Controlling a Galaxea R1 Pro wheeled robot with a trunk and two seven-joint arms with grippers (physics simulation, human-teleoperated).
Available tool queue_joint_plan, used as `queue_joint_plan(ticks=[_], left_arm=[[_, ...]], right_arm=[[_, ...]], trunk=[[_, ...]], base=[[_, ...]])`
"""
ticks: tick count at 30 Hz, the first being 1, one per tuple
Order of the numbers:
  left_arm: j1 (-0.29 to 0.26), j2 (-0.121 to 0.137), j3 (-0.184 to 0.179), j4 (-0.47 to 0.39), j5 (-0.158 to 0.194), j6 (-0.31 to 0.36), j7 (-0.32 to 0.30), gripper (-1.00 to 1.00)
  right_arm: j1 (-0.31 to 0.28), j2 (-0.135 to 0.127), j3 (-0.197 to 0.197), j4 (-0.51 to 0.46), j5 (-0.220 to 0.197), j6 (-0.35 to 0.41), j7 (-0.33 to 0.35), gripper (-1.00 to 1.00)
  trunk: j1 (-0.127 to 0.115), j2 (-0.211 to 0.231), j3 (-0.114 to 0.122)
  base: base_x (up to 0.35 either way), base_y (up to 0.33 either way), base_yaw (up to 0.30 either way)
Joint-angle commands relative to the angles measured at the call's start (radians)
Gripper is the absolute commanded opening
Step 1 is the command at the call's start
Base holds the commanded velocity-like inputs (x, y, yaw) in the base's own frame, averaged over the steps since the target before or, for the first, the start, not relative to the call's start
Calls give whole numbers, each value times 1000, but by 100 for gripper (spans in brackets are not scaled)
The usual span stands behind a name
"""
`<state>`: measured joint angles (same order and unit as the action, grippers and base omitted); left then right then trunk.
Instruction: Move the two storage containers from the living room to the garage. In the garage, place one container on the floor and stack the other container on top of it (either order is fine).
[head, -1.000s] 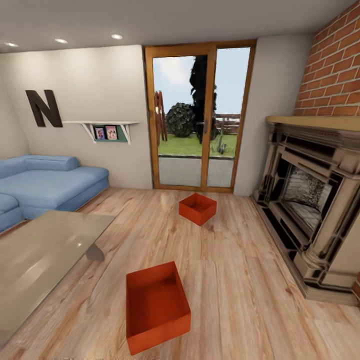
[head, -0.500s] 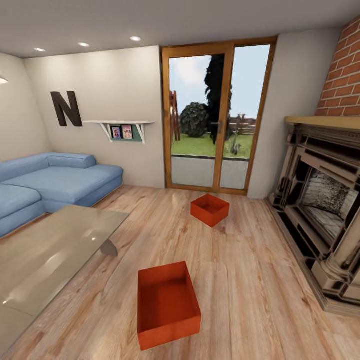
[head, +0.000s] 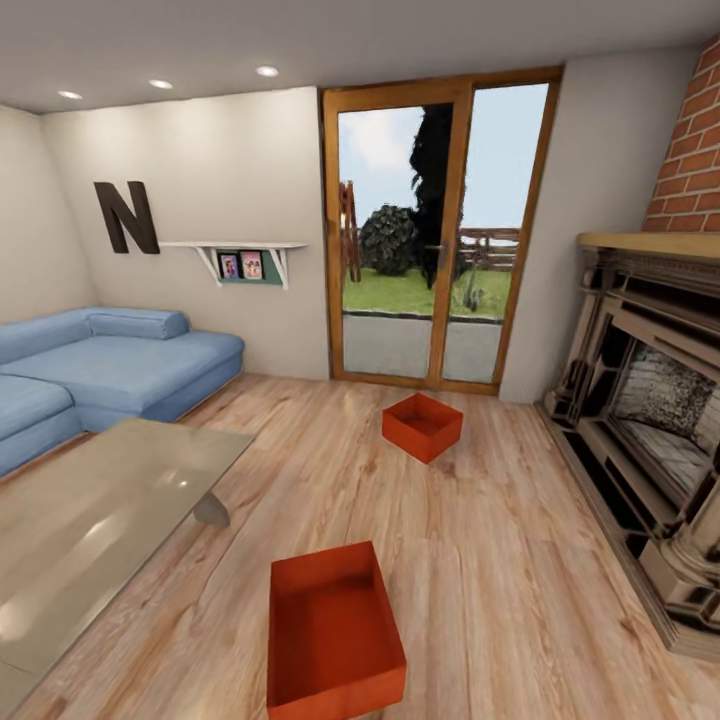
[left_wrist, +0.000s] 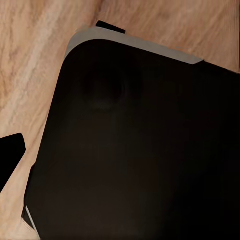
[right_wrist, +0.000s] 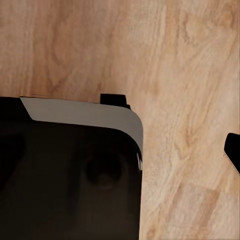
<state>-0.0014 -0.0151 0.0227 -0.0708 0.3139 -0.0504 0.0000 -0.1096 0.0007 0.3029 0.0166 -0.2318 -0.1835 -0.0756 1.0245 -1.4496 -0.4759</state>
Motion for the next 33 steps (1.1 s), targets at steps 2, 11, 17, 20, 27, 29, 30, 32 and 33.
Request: queue_joint_plan(ticks=[2, 11, 17, 20, 27, 29, 30, 32, 33], left_arm=[[0, 0, 2, 0, 4, -3, 0, 100], [0, 0, 2, -1, 4, -3, 0, 100], [0, 0, 3, -1, 4, -3, 0, 100], [0, 0, 3, -1, 4, -3, 0, 100], [0, 1, 3, -1, 4, -3, 0, 100], [0, 1, 2, -1, 4, -3, 0, 100], [0, 1, 2, -1, 4, -3, 0, 100], [0, 1, 2, -1, 4, -3, 0, 100], [0, 1, 2, -1, 4, -3, 0, 100]], right_arm=[[-1, 2, 8, 2, -10, -4, -2, 100], [-1, 3, 9, 2, -11, -3, -3, 100], [-1, 2, 9, 2, -11, -2, -3, 100], [-1, 2, 9, 2, -11, -2, -3, 100], [-1, 1, 9, 2, -11, -2, -3, 100], [-1, 1, 9, 2, -11, -2, -3, 100], [-1, 1, 9, 2, -11, -2, -3, 100], [-1, 1, 9, 2, -11, -1, -3, 100], [-1, 1, 9, 2, -11, -1, -3, 100]], trunk=[[1, 0, -1], [1, 0, -1], [1, 0, -1], [1, 0, -1], [1, 0, -1], [1, 0, -1], [1, 0, -1], [1, 0, -1], [1, 0, -1]], base=[[315, 0, 0], [269, 0, 0], [39, 0, 0], [6, 0, 0], [1, 0, 151], [0, 0, 249], [0, 0, 256], [0, 0, 262], [0, 0, 264]])
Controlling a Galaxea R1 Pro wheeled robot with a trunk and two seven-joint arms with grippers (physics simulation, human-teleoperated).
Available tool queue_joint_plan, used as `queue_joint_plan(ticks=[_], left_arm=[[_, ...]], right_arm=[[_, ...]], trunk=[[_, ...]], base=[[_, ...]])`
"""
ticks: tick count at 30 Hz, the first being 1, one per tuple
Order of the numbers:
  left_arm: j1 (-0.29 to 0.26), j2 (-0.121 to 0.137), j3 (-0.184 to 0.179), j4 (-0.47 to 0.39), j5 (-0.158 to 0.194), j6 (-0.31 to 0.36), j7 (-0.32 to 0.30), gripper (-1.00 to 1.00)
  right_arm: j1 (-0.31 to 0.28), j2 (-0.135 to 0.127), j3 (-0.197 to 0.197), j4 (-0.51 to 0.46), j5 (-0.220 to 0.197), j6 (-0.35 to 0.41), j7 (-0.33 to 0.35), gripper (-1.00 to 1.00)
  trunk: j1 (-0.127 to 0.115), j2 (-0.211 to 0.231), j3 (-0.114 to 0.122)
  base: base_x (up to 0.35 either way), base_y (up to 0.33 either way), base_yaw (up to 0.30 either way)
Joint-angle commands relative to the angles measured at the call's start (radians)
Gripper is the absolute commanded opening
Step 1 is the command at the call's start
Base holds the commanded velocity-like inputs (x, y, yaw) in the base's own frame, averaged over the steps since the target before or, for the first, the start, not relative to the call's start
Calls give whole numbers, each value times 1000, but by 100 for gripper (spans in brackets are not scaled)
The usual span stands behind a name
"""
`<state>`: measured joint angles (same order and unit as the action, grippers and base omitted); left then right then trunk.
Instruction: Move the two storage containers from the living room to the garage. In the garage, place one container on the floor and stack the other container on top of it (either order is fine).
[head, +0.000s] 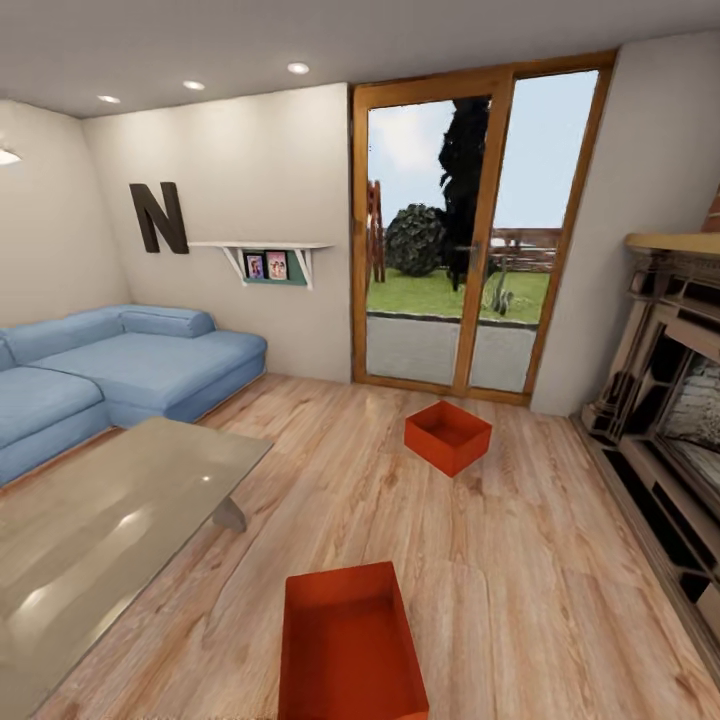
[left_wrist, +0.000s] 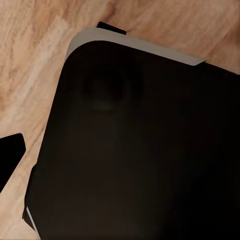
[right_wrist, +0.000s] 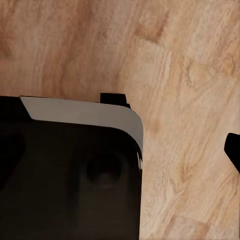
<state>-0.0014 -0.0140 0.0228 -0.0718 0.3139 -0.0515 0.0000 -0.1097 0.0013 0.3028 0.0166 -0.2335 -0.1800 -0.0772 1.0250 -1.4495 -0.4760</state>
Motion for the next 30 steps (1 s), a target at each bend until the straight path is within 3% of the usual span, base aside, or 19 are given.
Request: queue_joint_plan(ticks=[1, 15, 30], left_arm=[[0, 0, 2, 0, 4, -2, 0, 100], [0, 0, 3, 0, 4, -2, 0, 100], [0, 0, 3, 0, 4, -2, 0, 100]], right_arm=[[-1, 0, 9, 2, -9, -4, -1, 100], [-1, -1, 10, 2, -9, -4, 1, 100], [-1, -1, 9, 2, -7, -4, -1, 100]], trunk=[[0, 0, -1], [0, 0, -1], [0, 0, -1]], base=[[0, 0, 187], [0, -89, 19], [0, -7, 33]])
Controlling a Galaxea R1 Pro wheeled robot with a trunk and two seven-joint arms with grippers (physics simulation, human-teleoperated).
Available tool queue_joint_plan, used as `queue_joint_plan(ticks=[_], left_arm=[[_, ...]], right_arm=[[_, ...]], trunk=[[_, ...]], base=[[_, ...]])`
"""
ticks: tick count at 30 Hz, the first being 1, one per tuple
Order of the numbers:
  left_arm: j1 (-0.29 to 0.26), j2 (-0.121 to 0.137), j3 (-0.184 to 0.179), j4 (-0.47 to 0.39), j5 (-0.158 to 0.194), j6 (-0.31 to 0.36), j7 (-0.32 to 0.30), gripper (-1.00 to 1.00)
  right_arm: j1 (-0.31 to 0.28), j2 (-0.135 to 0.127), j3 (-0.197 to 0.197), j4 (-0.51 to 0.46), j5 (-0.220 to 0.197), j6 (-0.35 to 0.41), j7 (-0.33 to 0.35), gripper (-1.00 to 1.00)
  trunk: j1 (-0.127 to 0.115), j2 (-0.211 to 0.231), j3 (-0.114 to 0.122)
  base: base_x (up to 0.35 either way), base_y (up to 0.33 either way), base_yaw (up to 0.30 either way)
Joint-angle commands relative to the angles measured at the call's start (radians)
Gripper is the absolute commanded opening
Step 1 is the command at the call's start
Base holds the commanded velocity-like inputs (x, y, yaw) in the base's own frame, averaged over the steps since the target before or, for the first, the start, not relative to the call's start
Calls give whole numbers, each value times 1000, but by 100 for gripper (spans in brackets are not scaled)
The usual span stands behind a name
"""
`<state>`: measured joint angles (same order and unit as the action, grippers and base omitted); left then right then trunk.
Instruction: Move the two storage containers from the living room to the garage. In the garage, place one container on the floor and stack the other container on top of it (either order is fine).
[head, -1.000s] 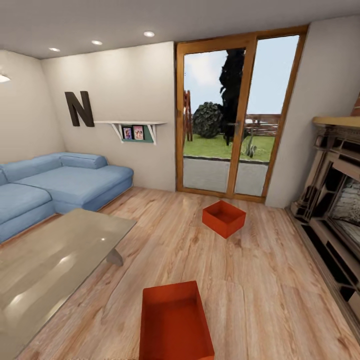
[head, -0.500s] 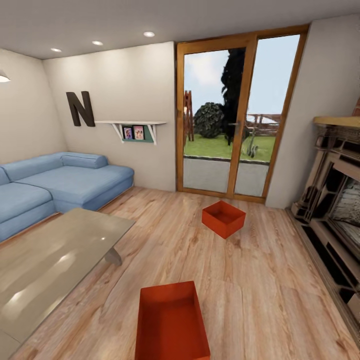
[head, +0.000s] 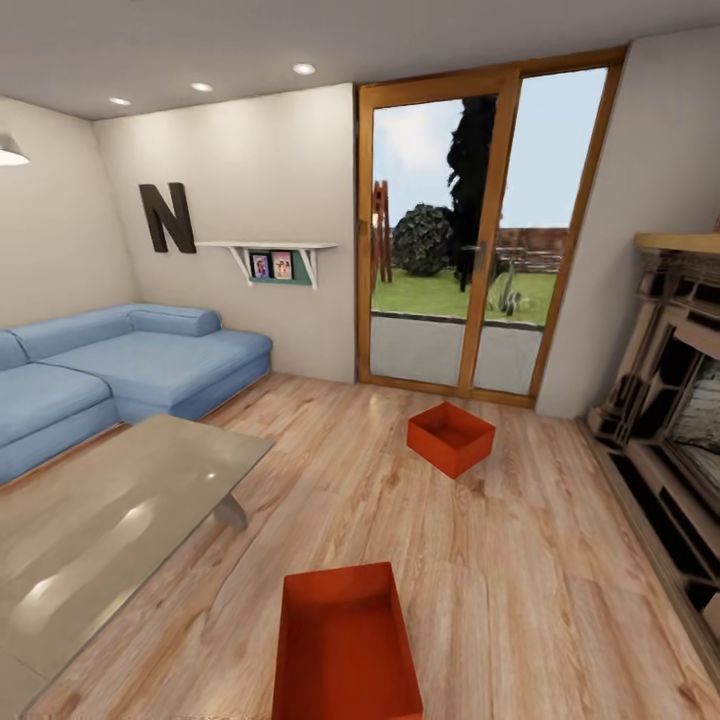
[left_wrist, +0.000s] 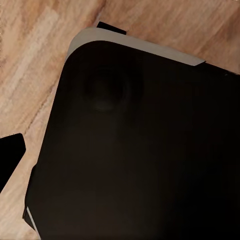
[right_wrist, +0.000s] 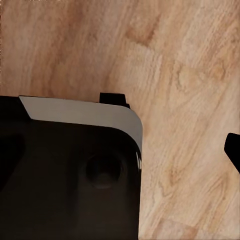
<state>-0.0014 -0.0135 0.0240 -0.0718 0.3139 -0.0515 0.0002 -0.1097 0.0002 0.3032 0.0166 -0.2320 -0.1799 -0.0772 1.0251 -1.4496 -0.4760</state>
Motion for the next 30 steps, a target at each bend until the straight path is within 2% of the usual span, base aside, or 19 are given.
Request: queue_joint_plan(ticks=[1, 9, 25, 30], left_arm=[[0, 0, 2, 0, 4, -2, 0, 100], [0, 0, 2, 0, 4, -2, 0, 100], [0, 0, 2, 0, 4, -2, 0, 100], [0, 0, 2, 0, 4, -2, 0, 100]], right_arm=[[-1, 0, 9, 2, -9, -4, -1, 100], [-1, -1, 8, 2, -9, -4, -1, 100], [-1, -2, 9, 1, -9, -4, 3, 100], [-1, -2, 9, 0, -9, -4, 2, 100]], trunk=[[0, 0, -1], [0, 0, -1], [0, 0, -1], [0, 0, -1]], base=[[0, 0, 213], [0, 0, 213], [1, 0, 11], [139, 0, 0]])
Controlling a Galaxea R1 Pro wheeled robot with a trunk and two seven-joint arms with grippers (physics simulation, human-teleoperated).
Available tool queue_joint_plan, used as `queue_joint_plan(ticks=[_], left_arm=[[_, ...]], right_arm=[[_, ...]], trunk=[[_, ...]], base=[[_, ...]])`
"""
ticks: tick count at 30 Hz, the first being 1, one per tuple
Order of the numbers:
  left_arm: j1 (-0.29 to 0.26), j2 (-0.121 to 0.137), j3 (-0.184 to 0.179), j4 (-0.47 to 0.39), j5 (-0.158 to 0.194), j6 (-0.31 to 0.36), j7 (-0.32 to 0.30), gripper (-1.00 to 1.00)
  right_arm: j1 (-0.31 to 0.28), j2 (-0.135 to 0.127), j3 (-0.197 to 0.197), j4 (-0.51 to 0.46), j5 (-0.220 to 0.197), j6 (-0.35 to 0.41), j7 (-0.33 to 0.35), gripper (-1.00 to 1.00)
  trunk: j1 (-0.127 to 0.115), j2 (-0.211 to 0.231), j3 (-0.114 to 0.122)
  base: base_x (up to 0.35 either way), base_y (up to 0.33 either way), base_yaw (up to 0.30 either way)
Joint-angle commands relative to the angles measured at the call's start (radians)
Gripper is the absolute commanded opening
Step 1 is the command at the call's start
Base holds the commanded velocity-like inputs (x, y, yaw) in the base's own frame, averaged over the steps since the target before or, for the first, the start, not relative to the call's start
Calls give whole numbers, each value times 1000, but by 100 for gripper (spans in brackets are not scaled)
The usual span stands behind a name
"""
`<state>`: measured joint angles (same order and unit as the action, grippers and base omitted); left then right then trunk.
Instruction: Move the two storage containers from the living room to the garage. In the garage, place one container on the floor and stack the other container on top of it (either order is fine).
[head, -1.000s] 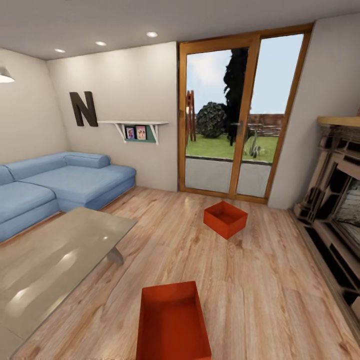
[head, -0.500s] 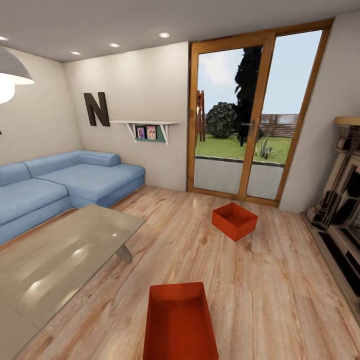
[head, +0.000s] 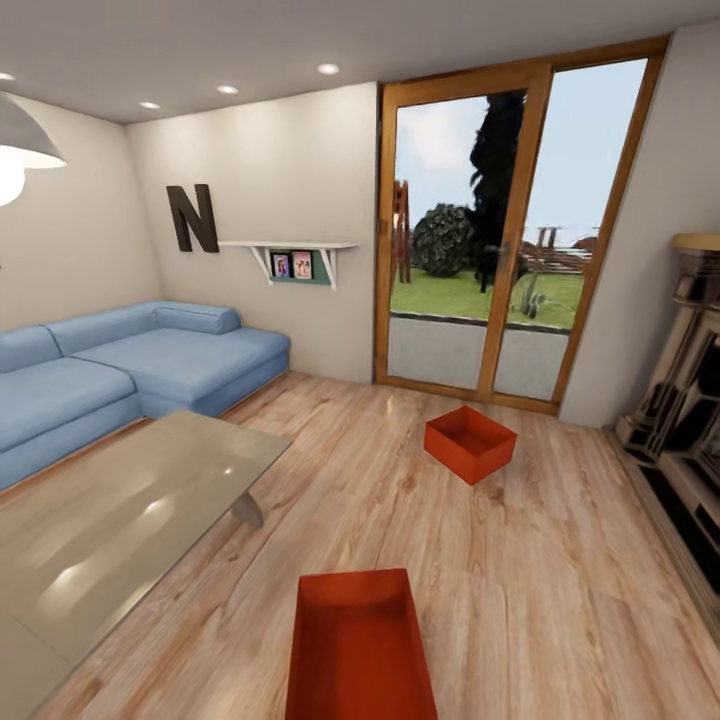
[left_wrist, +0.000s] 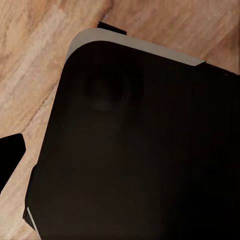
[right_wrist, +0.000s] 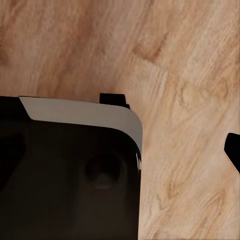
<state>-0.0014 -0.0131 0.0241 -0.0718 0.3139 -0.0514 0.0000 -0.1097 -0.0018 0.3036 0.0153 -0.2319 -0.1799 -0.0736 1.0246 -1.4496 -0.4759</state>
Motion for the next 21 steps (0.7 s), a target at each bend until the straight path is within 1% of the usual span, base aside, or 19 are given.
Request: queue_joint_plan(ticks=[1, 6, 10, 15, 21], left_arm=[[0, 0, 2, 0, 4, -2, 0, 100], [0, 0, 2, 0, 4, -2, 0, 100], [0, 1, 2, 0, 4, -2, 0, 100], [0, 1, 2, 0, 4, -2, 0, 100], [0, 1, 2, 0, 4, -2, 0, 100]], right_arm=[[-1, 0, 9, 2, -9, -4, -1, 100], [-1, 0, 9, 2, -9, -4, -2, 100], [-1, 1, 9, 2, -9, -4, -2, 100], [-1, 2, 9, 2, -10, -4, -3, 100], [-1, 2, 9, 2, -10, -4, -3, 100]], trunk=[[0, 0, -1], [0, 0, -1], [0, 0, -1], [0, 0, -1], [0, 0, -1]], base=[[250, 0, 0], [263, 0, 0], [182, 0, 0], [51, 0, 4], [4, 0, 80]])
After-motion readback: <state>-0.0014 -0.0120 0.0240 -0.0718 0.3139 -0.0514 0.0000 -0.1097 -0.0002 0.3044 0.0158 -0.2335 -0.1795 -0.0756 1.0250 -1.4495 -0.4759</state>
